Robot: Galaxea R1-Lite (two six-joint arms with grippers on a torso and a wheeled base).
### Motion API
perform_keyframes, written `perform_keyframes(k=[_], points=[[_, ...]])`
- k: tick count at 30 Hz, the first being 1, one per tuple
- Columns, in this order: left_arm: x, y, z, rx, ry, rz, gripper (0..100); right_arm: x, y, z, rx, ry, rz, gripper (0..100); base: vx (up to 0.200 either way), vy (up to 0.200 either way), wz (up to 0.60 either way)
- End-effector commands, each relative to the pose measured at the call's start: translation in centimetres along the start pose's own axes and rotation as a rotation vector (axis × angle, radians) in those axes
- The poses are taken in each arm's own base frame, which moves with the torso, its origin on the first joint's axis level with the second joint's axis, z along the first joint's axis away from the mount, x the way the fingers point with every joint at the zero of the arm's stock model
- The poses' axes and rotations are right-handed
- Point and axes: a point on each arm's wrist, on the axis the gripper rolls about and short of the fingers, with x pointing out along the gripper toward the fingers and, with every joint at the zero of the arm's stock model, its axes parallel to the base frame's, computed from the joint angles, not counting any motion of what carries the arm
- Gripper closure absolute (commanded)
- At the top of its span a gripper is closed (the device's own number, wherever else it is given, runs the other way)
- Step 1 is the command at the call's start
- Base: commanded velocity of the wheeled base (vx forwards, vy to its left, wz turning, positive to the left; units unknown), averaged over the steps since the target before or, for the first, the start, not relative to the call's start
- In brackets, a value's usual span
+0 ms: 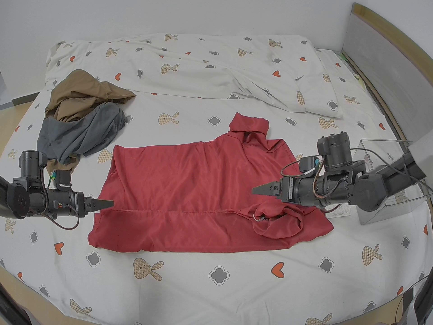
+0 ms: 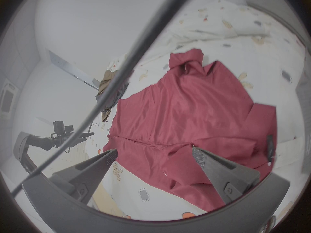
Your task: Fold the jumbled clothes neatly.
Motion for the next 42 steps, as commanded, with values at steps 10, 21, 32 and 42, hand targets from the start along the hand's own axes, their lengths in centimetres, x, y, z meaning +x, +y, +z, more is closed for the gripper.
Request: perform_keyframes(k=[10, 21, 32, 42], points=[[0.1, 0.1, -0.1, -0.003, 0.004, 0.0, 0, 2.8, -1.4, -2.7, 0.115, 0.133, 0.002, 0, 0.0, 0.0, 0.0], [0.1, 0.1, -0.1, -0.002, 0.003, 0.0, 0, 3.4, -2.6, -4.1, 0.132, 0.182, -0.02, 0, 0.0, 0.0, 0.0], [0.2, 0.1, -0.1, -0.003, 0.005, 0.0, 0, 4.7, -3.8, -5.0, 0.156, 0.234, -0.009, 0, 0.0, 0.0, 0.0], [0.1, 0.1, -0.1, -0.002, 0.003, 0.0, 0, 3.2, -2.6, -3.7, 0.145, 0.184, 0.015, 0, 0.0, 0.0, 0.0]])
